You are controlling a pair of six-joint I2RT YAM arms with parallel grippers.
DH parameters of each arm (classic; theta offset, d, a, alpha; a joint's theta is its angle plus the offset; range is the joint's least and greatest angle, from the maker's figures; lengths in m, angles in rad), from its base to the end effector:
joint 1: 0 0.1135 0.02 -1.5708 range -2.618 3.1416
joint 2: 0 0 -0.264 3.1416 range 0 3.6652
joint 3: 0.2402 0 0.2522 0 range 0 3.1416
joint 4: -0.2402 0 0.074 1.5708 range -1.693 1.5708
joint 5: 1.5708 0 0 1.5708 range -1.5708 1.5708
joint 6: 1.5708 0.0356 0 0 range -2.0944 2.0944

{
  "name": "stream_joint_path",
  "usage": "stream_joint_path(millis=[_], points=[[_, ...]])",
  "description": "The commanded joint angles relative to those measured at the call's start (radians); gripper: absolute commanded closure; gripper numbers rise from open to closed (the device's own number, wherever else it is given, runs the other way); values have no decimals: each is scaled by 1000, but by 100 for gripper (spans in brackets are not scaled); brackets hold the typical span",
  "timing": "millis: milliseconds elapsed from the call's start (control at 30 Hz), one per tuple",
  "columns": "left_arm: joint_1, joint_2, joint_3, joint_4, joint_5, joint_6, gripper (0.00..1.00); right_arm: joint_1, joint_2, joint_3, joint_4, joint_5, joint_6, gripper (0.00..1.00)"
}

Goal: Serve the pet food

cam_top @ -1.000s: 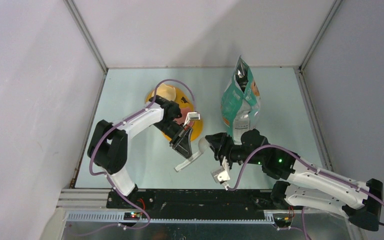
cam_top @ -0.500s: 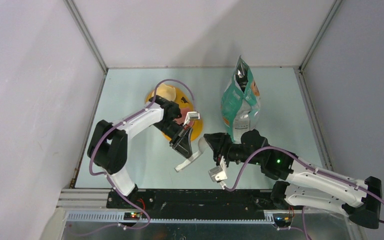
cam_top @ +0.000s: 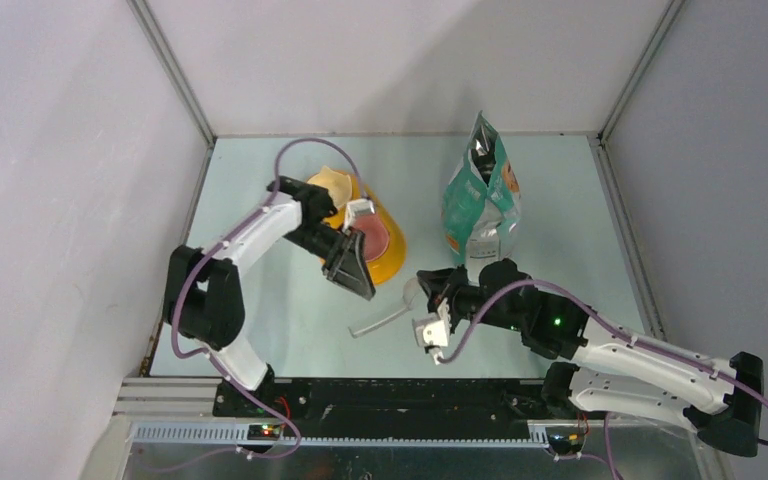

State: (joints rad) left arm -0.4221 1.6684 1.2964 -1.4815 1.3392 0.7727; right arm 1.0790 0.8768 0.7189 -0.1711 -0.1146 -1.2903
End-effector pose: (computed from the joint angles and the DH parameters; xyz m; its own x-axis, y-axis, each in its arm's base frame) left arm 0.2347 -0.1434 0.2642 -0.7345 0.5055 -0.4527 0.5015 -0.0451 -0.8640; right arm 0.0937 0.1835 0.3018 0.8483 -0.4380 -0.2975 -0.4032 -0.1702 -0.8992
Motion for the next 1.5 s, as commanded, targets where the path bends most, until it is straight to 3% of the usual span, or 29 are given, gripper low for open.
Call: stream_joint_path(millis=[0,67,100,133,333,367,400,433,467,567,600,733,767,933,1000,1033,1067,1233,1333,1467], points=[[121,-38,119,-120,97,155,43,-29,-1,124,-154,111,518,100],[169,-50,148,-124,143,158,35,-94,24,177,-241,57,727,100],[187,-58,159,-124,160,157,23,-116,28,189,-254,45,826,100],[198,-61,181,-125,165,151,6,-157,31,190,-271,17,869,100],[203,-66,330,-121,86,19,0,-250,24,194,-257,-38,1007,100],[202,-47,393,-81,48,-97,0,-261,24,198,-250,-43,1013,100],[199,-41,422,-9,-109,-206,0,-264,24,201,-248,-51,1016,100],[198,-40,466,154,-246,-481,0,-269,27,210,-247,-54,1020,100],[202,-44,486,220,-481,-563,0,-272,28,215,-246,-56,1023,100],[216,-109,505,454,-675,-668,0,-304,31,244,-234,-67,1080,100],[229,-178,476,525,-696,-704,0,-316,30,257,-232,-74,1125,100],[258,-451,71,1310,-653,-1147,0,-393,25,270,-236,-121,1211,100],[256,-473,-25,1381,-590,-1195,0,-397,22,269,-237,-130,1214,100],[223,-462,-209,1678,-324,-1578,3,-412,2,251,-222,-134,1211,100],[195,-492,-268,1695,-316,-1580,10,-416,-2,251,-228,-130,1207,100],[173,-507,-262,1630,-351,-1535,16,-417,-3,251,-229,-128,1210,100],[163,-509,-237,1449,-365,-1406,17,-423,-4,250,-235,-127,1212,100],[142,-531,-218,1202,-281,-1166,19,-429,-7,232,-251,-130,1218,100],[133,-532,-237,1182,-197,-1137,25,-429,-11,224,-264,-131,1208,100],[119,-516,-258,1153,-219,-1123,30,-420,-9,212,-263,-115,1201,100]])
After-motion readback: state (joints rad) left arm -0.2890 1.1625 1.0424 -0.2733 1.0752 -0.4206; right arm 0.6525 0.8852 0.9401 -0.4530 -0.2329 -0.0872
